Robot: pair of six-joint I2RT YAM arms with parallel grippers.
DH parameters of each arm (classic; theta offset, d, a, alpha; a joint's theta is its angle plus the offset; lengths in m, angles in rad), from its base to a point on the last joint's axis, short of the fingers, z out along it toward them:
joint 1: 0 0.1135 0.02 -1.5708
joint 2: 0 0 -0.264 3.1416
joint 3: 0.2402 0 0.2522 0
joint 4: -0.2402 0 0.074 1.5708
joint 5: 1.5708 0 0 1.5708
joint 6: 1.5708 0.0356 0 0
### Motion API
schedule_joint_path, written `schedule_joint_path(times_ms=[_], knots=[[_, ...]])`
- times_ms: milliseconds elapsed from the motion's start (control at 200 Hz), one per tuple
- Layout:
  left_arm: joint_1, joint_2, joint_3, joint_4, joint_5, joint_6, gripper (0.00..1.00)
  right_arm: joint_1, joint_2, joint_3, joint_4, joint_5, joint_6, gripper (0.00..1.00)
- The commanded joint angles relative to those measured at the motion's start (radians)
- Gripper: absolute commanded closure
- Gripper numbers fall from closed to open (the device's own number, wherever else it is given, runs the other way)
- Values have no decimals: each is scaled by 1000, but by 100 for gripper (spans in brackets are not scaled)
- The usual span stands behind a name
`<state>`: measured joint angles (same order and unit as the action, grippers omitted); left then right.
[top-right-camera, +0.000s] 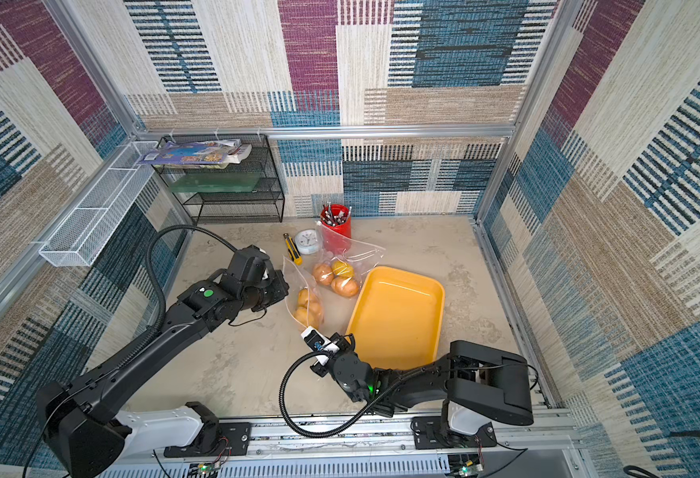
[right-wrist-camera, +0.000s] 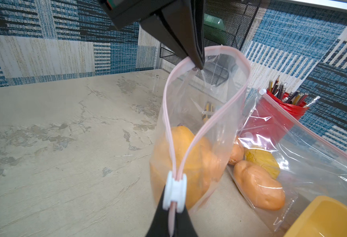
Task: Put the potatoes into a zipper bag and zip it
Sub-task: Adjust the zipper food storage bag at the center of the board.
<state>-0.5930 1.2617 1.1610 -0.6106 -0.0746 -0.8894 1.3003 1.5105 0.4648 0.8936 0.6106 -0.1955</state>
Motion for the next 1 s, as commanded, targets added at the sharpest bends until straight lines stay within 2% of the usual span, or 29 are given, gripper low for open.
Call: schedule_joint_path(times_ms=[0, 175, 295, 406, 471, 591, 761, 992], knots=[[1, -7, -4, 6, 3, -3, 100, 1, -1, 9, 36, 6, -2, 94], [1, -6, -3, 6, 3, -1, 100, 1, -4, 11, 30, 5, -1, 95], [1, -8, 1, -12, -5, -5, 100, 2, -14, 11, 20, 9, -4, 100], [1, -20, 24, -84, -31, -23, 71, 2, -28, 12, 4, 7, -19, 100], [1, -36, 42, -135, -37, -28, 59, 2, -32, 18, -14, 2, -31, 100], [0, -103, 55, -200, -22, -23, 42, 2, -32, 40, -64, 8, -35, 100], [-34, -211, -4, -210, 61, -45, 35, 2, -43, 41, -69, 38, -48, 100], [-201, -183, 6, -211, 99, -90, 32, -1, -48, 47, -42, 46, -65, 100]])
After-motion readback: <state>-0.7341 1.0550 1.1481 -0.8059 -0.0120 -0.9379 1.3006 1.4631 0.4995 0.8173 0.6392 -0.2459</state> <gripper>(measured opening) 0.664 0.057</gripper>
